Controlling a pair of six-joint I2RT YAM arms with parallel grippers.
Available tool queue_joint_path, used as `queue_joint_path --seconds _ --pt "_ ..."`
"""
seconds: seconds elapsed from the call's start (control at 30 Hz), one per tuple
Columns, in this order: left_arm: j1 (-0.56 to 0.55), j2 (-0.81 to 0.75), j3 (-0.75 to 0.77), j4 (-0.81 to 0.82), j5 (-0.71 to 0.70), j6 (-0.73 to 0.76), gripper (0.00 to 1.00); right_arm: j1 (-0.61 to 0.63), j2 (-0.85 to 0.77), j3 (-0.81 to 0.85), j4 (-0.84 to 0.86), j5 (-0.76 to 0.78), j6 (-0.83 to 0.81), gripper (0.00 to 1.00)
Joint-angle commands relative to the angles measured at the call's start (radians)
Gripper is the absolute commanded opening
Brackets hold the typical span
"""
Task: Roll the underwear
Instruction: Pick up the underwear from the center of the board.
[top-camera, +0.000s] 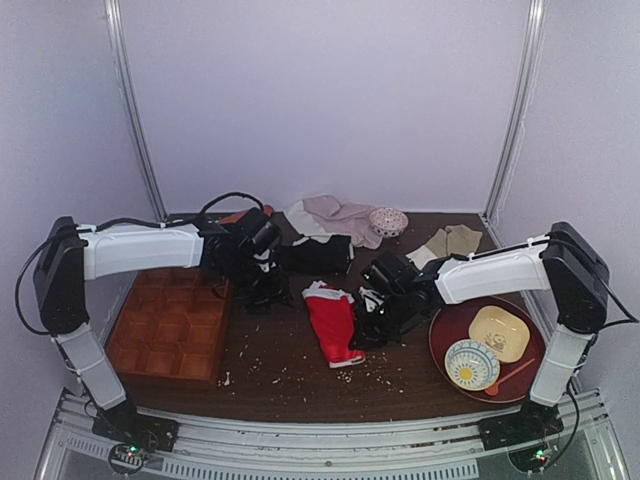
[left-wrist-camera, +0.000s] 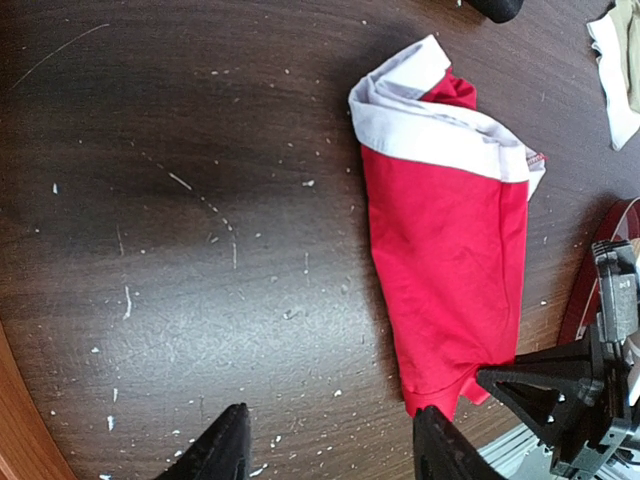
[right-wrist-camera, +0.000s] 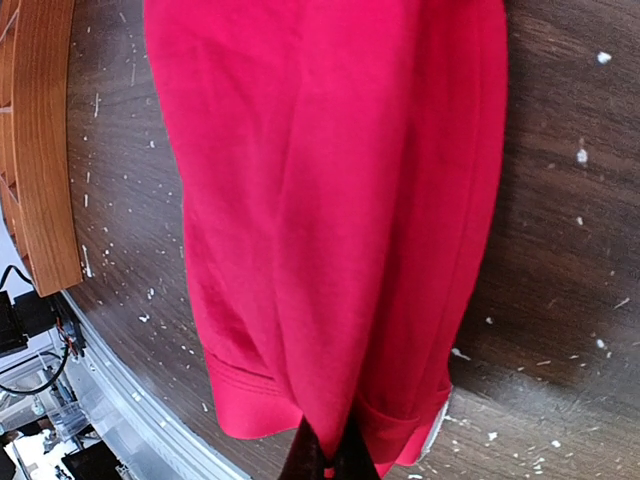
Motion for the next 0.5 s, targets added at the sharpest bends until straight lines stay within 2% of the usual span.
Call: queue_joint_path --seconds 0.0,0.27,0.47 --pt "-0.014 0.022 0.039 0.035 0.014 0.018 0.56 -0.018 -0.021 -0.036 0.019 0.025 -0.008 0.0" --pt "-0.022 0.047 0.046 0.071 0.092 -0.001 0.56 -0.04 0.021 -0.067 0.045 0.028 -0.013 0.0" --pt "-0.027 0.045 -0.066 0.253 0.224 -0.131 0.65 -0.047 0.057 -0.067 0.067 0.009 -0.02 0.0"
